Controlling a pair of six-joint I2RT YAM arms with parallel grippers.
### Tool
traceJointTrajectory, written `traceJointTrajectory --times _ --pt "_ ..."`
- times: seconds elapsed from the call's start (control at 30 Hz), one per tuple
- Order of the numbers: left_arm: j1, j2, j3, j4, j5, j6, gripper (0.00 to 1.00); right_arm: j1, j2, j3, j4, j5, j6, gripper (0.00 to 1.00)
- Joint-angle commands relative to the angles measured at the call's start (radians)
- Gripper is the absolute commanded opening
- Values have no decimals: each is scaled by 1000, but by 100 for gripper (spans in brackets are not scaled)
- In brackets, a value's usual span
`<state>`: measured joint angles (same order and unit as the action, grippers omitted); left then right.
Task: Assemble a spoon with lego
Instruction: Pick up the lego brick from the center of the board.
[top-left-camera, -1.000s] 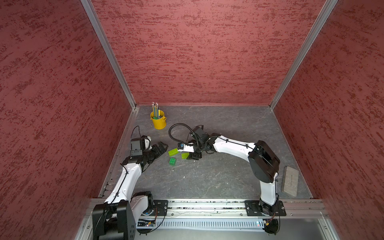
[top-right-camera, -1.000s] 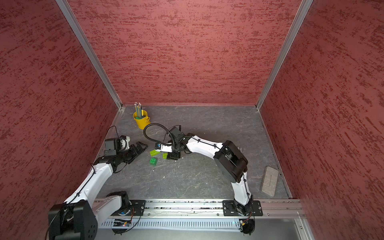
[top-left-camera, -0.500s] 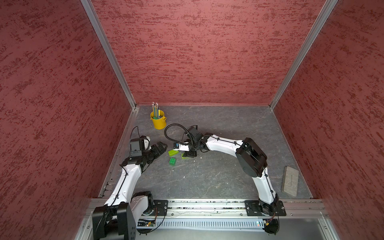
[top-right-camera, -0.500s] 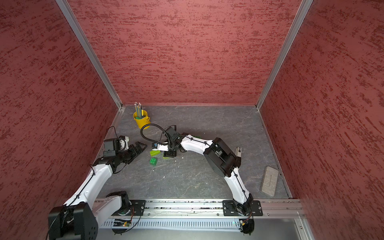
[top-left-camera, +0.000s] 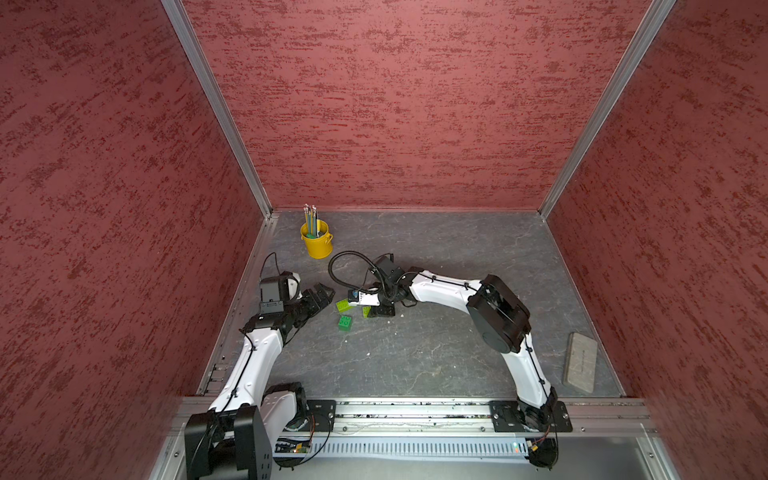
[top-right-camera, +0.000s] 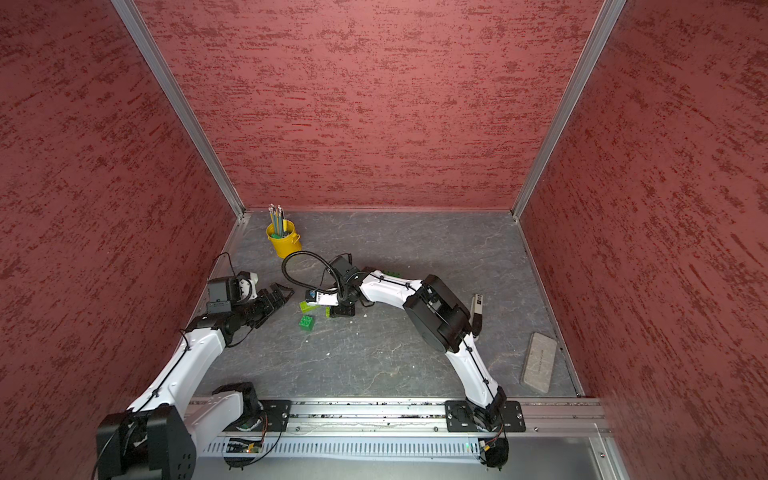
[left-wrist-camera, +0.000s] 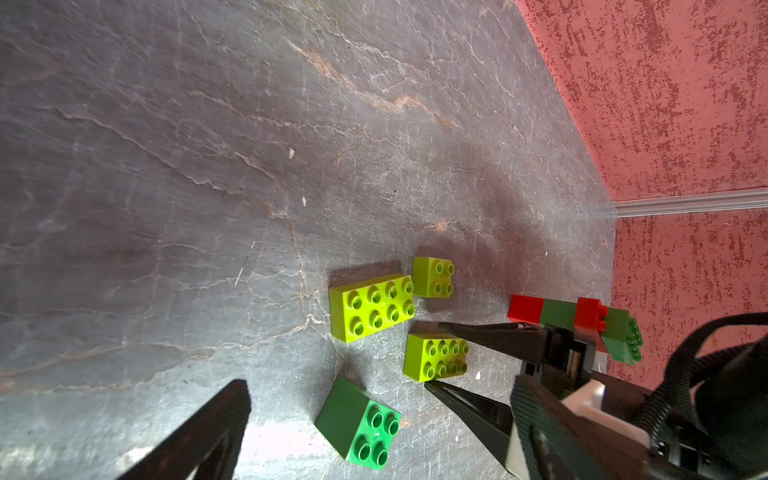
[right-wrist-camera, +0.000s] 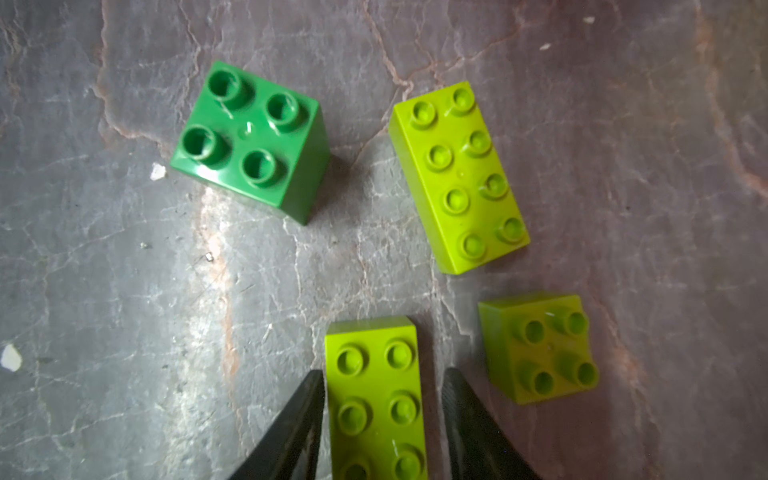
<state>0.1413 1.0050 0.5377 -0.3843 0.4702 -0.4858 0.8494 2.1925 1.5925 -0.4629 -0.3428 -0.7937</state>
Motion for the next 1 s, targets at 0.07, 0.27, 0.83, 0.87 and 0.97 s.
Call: traceJointTrajectory --times 0.07,0.27,0.83,0.87,0.97 --pt "6 -11 -8 9 -2 0 100 -1 20 33 -28 -12 -14 36" --pt "-3 -12 -6 9 -2 8 100 -8 -22 31 -36 -26 9 22" --pt "-264 20 9 200 -52 61 100 -218 -416 83 -391 142 154 25" --pt "-284 33 13 218 -51 68 100 -240 -433 74 -410 152 154 25" --pt "-329 91 43 243 -52 86 100 -295 -476 40 -435 161 149 25"
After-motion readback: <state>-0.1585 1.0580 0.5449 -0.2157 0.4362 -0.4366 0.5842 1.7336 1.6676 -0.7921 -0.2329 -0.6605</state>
